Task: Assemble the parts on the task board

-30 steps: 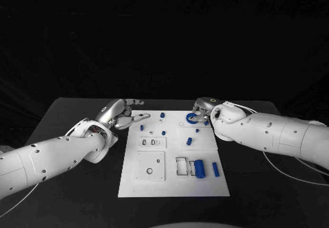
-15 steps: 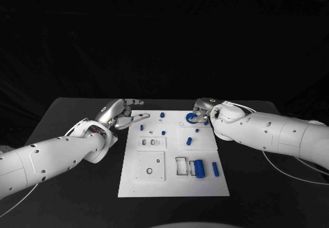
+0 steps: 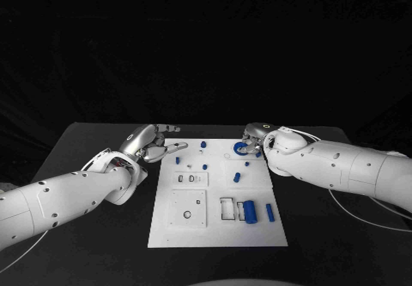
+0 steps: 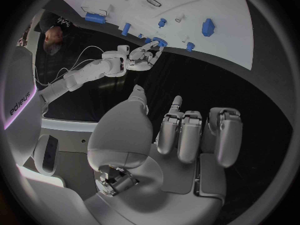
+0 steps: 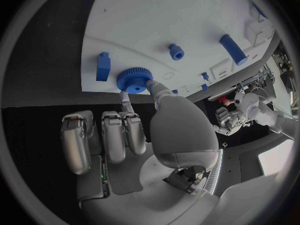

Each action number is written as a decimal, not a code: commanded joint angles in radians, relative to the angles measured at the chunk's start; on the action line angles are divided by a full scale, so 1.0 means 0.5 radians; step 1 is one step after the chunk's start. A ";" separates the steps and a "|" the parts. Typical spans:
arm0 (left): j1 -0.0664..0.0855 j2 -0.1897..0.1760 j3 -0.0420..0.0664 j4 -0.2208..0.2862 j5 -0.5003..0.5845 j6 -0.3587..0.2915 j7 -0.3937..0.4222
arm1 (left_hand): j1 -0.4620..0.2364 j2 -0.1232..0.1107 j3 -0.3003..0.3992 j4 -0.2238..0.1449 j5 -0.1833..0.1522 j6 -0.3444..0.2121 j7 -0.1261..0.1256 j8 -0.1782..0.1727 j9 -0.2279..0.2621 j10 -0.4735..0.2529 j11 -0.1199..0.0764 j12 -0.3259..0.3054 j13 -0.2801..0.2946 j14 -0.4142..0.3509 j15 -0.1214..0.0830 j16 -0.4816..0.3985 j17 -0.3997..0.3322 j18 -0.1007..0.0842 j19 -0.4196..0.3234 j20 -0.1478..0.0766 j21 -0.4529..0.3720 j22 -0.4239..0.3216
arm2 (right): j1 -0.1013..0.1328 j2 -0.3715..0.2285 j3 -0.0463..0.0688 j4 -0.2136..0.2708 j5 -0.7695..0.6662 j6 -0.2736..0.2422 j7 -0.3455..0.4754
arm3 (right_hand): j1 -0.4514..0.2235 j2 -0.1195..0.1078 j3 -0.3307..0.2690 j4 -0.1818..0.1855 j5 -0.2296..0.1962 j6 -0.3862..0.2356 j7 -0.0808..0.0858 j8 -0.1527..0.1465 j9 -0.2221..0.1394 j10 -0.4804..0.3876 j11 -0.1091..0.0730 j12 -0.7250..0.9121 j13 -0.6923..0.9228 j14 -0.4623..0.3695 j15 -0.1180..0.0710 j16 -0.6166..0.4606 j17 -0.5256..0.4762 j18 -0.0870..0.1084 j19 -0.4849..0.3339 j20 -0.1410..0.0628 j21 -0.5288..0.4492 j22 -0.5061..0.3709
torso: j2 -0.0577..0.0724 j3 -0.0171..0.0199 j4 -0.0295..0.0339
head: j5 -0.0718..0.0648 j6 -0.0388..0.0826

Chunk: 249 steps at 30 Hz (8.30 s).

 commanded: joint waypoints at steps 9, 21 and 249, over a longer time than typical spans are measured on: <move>0.001 0.004 0.001 0.002 -0.015 0.012 0.014 | -0.003 0.021 -0.017 0.000 -0.006 0.010 0.000 -0.013 0.001 0.208 0.004 0.005 0.527 0.208 0.011 0.005 0.526 -0.015 0.210 0.009 0.005 0.527 | -0.010 -0.007 -0.007 0.010 -0.051 -0.017 0.035 | 0.105 0.057 0.089 -0.105 -0.012 0.243 -0.078 0.062 0.006 0.213 -0.062 0.006 0.527 0.212 -0.046 0.008 0.526 -0.014 0.210 -0.036 0.009 0.526 | 0.000 -0.0003 0.001 | 0.000 -0.002; 0.001 0.001 0.001 0.004 -0.016 0.010 0.015 | -0.003 0.021 -0.017 0.000 -0.006 0.010 0.000 -0.013 0.001 0.208 0.004 0.005 0.527 0.208 0.011 0.005 0.526 -0.015 0.210 0.009 0.005 0.527 | -0.011 -0.018 -0.007 0.032 0.121 -0.244 0.180 | 0.112 0.057 0.100 -0.123 0.001 0.272 -0.088 0.060 0.001 0.213 -0.074 0.006 0.527 0.212 -0.057 0.008 0.526 -0.014 0.210 -0.047 0.009 0.526 | 0.001 -0.0007 0.001 | 0.002 0.005; -0.031 0.010 0.001 -0.057 -0.091 0.002 0.021 | 0.041 0.067 -0.041 -0.002 0.002 0.033 -0.005 -0.020 0.000 0.208 0.000 0.005 0.527 0.208 0.008 0.005 0.526 -0.015 0.210 0.019 0.005 0.527 | -0.079 -0.370 -0.036 0.272 0.172 -0.119 0.235 | 0.160 0.246 0.083 -0.154 -0.294 0.010 -0.135 0.082 -0.189 0.213 -0.124 0.006 0.527 0.212 -0.112 0.008 0.526 -0.014 0.210 -0.109 0.009 0.526 | -0.029 0.0143 -0.027 | -0.054 -0.025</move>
